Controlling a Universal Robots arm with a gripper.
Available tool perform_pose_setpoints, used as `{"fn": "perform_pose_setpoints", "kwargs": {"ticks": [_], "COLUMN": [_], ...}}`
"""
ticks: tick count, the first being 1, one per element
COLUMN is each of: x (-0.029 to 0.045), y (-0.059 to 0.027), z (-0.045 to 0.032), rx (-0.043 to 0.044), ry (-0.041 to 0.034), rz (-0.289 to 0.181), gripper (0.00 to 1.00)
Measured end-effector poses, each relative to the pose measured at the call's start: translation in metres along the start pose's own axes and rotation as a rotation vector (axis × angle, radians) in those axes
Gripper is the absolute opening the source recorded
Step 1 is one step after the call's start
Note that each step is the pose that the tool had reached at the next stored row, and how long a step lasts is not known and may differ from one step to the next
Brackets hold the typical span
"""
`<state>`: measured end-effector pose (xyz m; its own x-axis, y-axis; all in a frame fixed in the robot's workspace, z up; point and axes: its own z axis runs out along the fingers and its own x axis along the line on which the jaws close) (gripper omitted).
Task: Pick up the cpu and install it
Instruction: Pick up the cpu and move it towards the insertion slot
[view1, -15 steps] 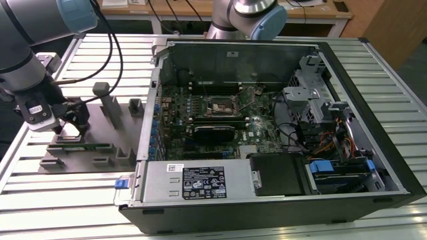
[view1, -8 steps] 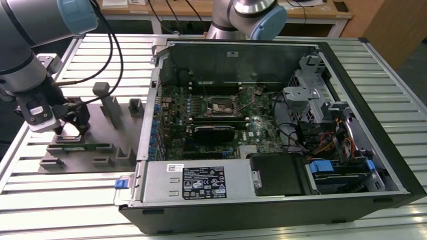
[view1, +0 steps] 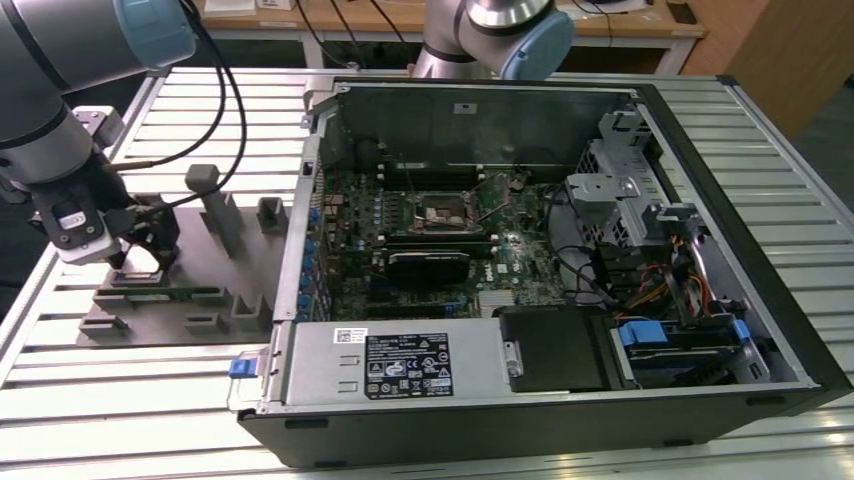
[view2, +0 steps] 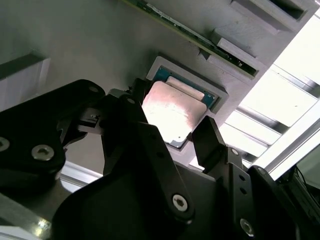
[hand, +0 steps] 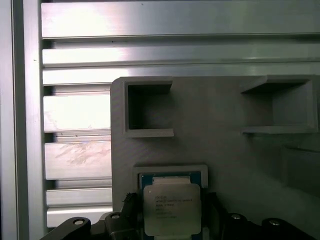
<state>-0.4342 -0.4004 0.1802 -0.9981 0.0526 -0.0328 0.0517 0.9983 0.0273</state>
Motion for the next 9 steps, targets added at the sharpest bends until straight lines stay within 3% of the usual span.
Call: {"fn": "perform_pose_setpoints", "kwargs": {"ticks": [5, 7, 9], "x": [0.0000, 0.0000, 0.0000], "y": [0.0000, 0.0000, 0.0000], "z": [-0.0004, -0.0005, -0.0007], "rx": [0.0001, 0.0001, 0.0001], "ry": [0.0002, 0.0002, 0.0002], "rz": [0.000, 0.000, 0.000], "gripper": [0.63, 0.55, 0.55]}}
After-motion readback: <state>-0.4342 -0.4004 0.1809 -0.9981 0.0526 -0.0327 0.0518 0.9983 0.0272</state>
